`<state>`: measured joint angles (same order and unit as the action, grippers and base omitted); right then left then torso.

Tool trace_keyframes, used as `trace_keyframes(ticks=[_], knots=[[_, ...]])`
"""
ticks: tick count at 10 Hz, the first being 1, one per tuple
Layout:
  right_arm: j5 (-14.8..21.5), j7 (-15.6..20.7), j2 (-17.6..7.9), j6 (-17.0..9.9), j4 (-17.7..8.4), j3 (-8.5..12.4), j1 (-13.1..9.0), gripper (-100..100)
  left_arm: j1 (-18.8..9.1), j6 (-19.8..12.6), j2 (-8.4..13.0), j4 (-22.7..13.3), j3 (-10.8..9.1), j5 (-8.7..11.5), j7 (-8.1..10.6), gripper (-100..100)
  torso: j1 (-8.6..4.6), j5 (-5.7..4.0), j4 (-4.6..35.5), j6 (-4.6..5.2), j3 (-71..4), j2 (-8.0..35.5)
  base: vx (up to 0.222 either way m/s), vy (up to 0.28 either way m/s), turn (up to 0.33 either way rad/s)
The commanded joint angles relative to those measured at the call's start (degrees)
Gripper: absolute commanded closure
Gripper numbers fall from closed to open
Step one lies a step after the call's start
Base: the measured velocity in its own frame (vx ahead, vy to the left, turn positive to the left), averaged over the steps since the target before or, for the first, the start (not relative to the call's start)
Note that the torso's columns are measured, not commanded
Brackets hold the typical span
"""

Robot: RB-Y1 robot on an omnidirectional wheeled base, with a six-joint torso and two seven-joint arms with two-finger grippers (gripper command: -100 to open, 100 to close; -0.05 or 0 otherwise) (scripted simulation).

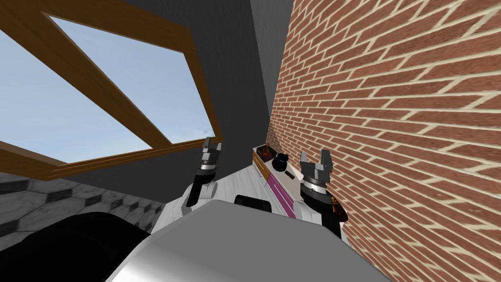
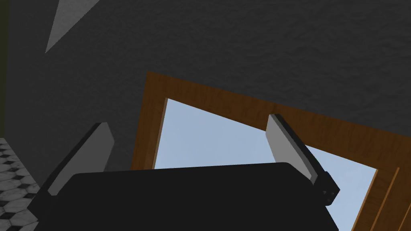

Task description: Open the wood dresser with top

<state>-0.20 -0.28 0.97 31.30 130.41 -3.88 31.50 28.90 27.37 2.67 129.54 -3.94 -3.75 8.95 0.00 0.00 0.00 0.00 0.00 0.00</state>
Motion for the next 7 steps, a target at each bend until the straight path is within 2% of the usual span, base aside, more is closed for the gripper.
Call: trace_keyframes(ticks=[1, 7], knots=[[0.00, 0.00, 0.00, 0.00, 0.00, 0.00, 0.00, 0, 0.00, 0.00, 0.00, 0.00, 0.00, 0.00, 0.00, 0, 0.00, 0.00, 2.35, 0.00, -4.67, 2.32, 0.000, 0.000, 0.000], [0.00, 0.00, 0.00, 0.01, 0.02, 0.00, 0.00, 0, 0.00, 0.00, 0.00, 0.01, 0.00, 0.00, 0.00, 0, 0.00, 0.00, 26.91, 0.00, -53.81, 26.93, 0.000, 0.000, 0.000]])
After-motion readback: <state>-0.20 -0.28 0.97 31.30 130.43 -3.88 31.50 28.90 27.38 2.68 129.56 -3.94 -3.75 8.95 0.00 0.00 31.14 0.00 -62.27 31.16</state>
